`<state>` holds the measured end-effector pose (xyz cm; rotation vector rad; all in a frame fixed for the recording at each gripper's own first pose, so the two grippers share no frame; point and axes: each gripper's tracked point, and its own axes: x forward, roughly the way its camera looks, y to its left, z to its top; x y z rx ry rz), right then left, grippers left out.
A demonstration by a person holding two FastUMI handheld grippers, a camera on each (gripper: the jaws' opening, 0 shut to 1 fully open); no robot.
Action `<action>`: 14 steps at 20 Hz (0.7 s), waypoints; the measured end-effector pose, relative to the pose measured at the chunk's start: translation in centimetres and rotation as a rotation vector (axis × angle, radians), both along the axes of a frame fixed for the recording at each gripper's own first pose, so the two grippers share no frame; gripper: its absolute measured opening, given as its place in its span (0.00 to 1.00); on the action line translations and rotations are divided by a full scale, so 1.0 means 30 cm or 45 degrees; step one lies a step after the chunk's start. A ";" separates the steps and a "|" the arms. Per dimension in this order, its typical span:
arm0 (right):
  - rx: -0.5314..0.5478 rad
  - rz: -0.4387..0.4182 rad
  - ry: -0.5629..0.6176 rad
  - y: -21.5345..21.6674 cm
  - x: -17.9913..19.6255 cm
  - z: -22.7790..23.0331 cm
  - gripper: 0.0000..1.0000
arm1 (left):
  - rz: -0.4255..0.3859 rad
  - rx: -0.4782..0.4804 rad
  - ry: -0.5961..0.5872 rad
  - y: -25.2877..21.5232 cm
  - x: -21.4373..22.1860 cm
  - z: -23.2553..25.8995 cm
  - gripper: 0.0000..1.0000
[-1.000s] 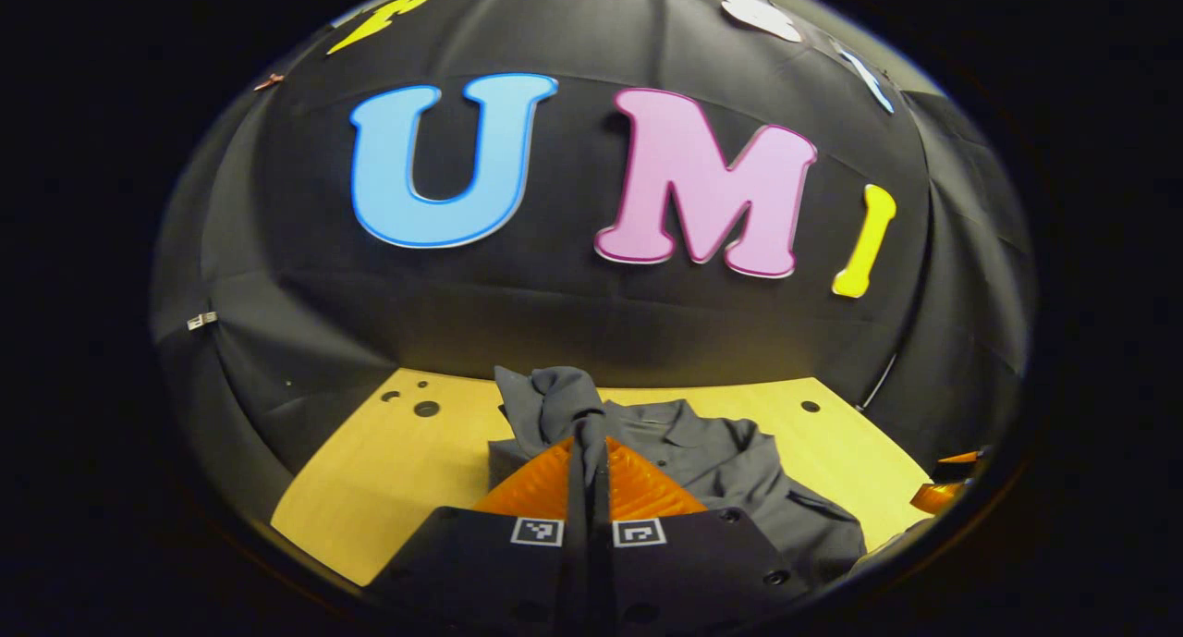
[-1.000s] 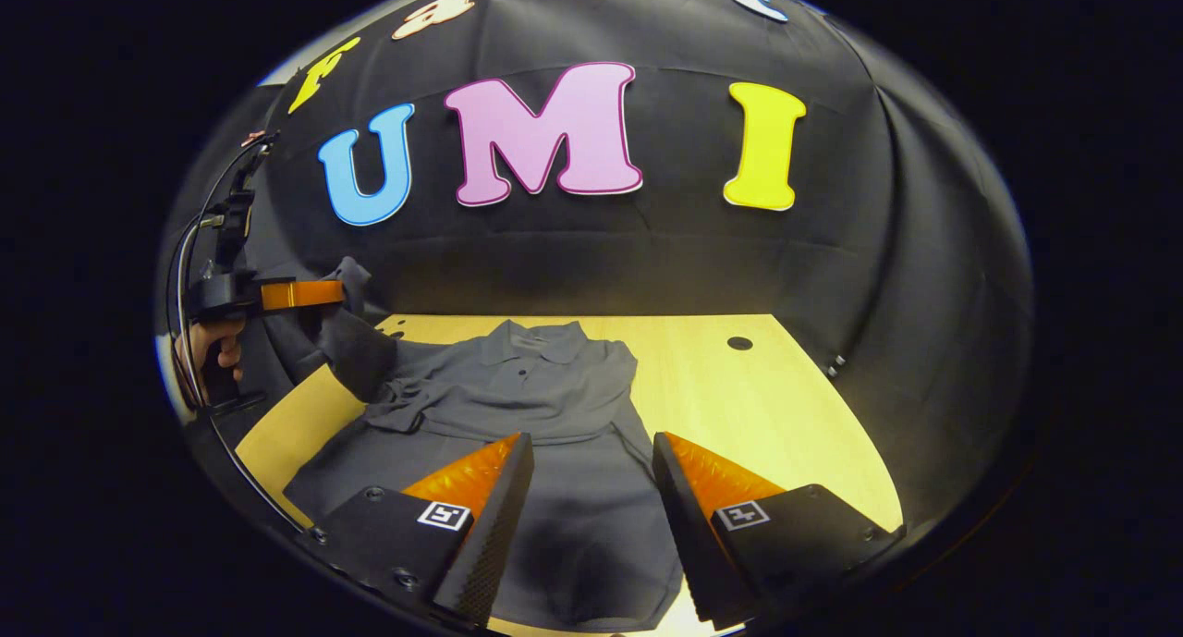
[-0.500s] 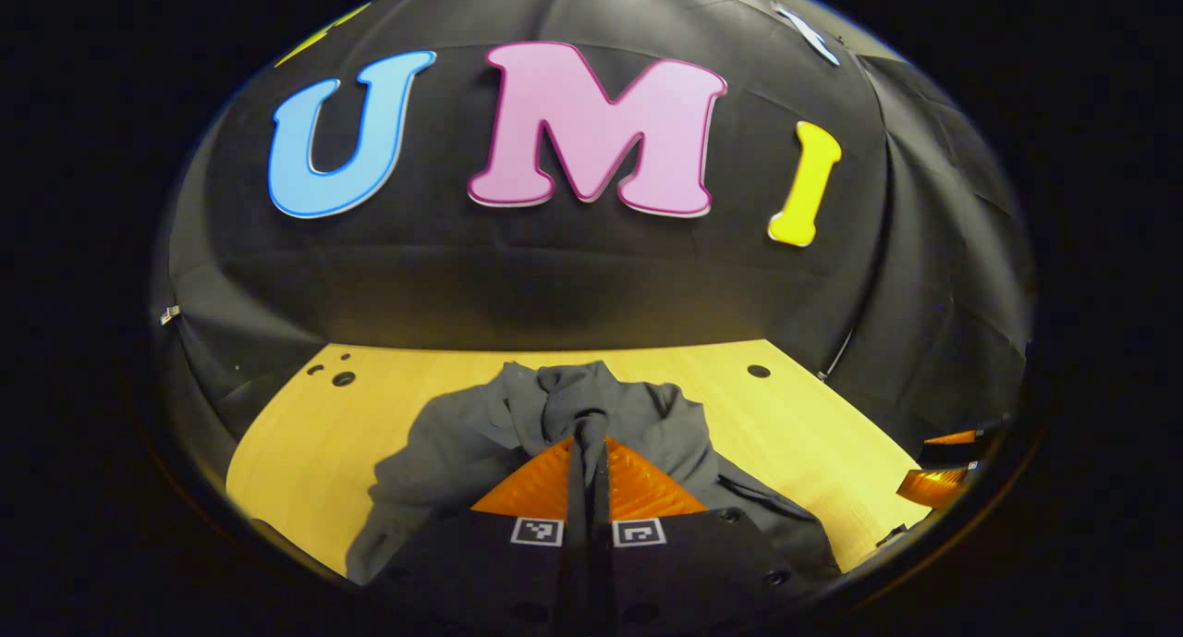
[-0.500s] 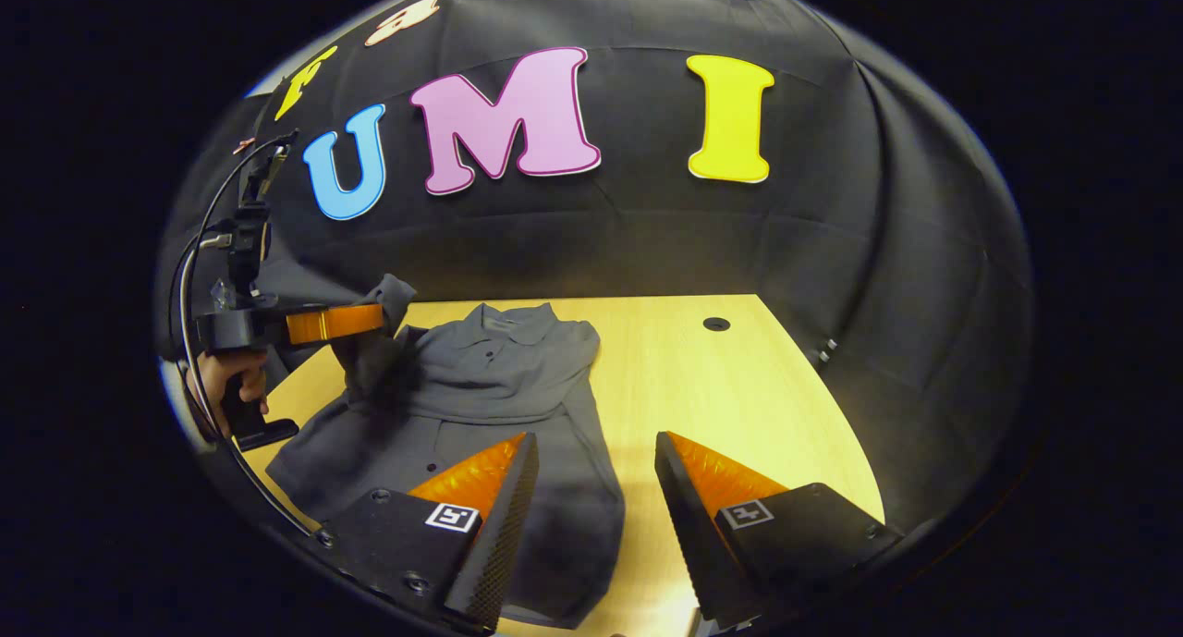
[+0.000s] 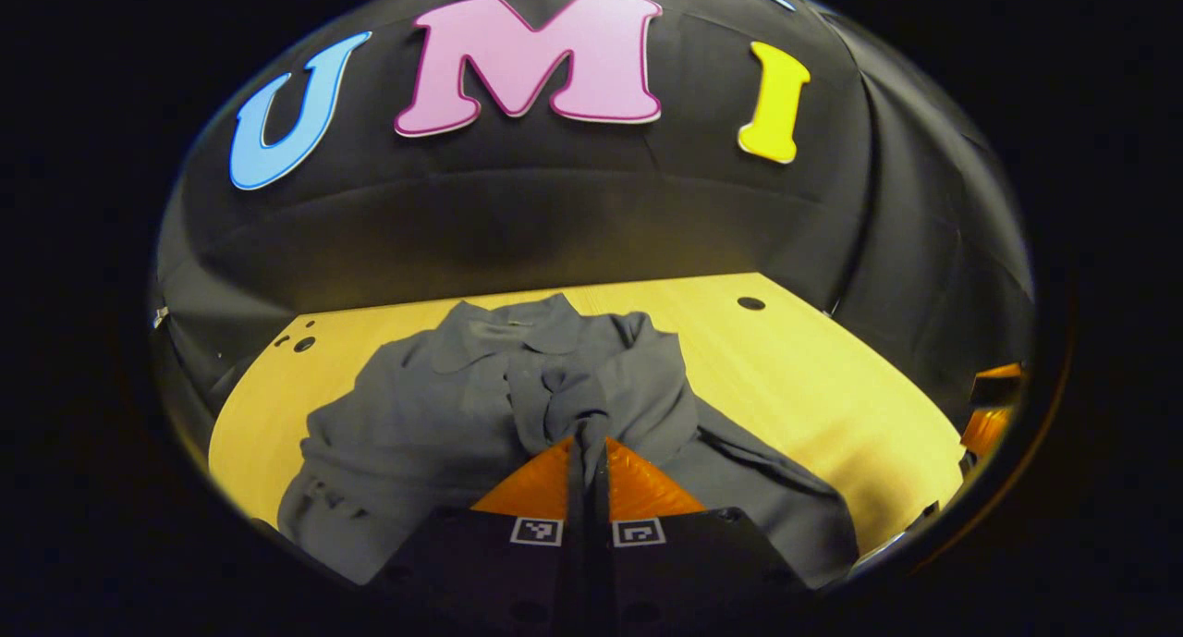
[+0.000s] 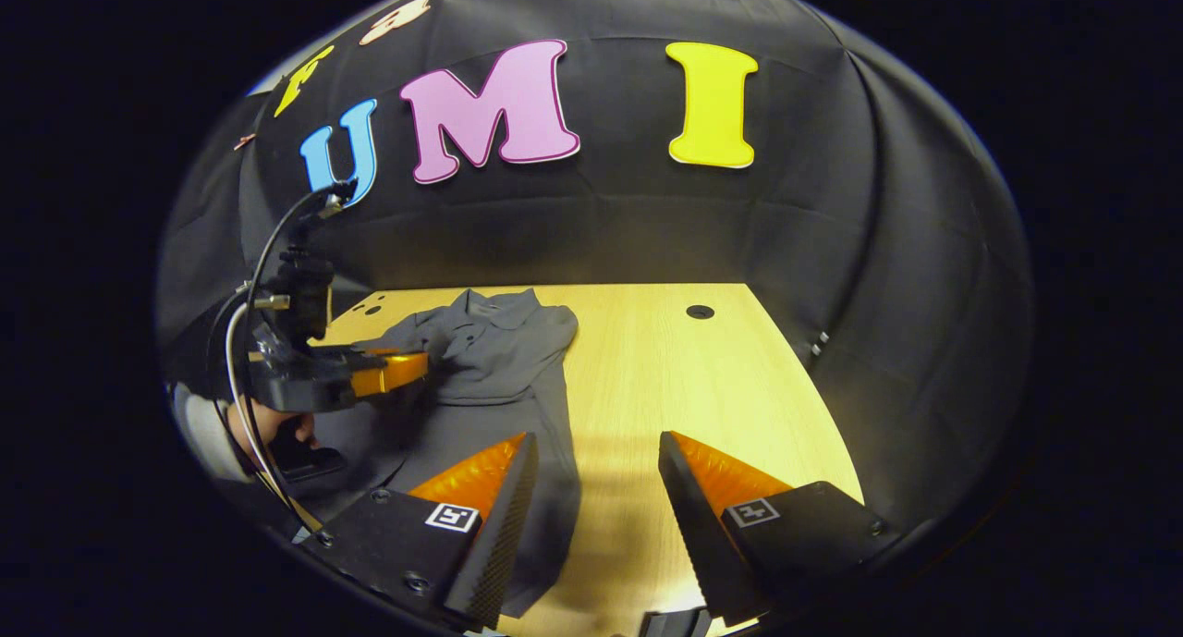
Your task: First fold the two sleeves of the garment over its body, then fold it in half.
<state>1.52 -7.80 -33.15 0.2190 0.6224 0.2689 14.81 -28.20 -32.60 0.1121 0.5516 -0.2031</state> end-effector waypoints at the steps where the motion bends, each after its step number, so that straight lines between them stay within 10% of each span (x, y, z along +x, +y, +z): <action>1: 0.001 0.006 0.003 -0.002 0.002 -0.005 0.82 | -0.013 -0.004 0.012 -0.016 -0.015 -0.025 0.06; 6: 0.010 0.016 0.002 -0.014 0.014 -0.017 0.82 | -0.139 -0.070 0.098 -0.121 -0.105 -0.103 0.22; 7: 0.014 0.015 0.001 -0.012 0.014 -0.017 0.82 | -0.165 -0.062 0.098 -0.138 -0.122 -0.110 0.45; 10: 0.019 0.015 -0.002 -0.005 0.003 -0.011 0.82 | -0.271 -0.080 0.111 -0.202 -0.190 -0.105 0.72; 14: 0.029 0.010 0.009 0.013 -0.019 0.000 0.82 | -0.369 -0.104 0.130 -0.237 -0.292 -0.072 0.79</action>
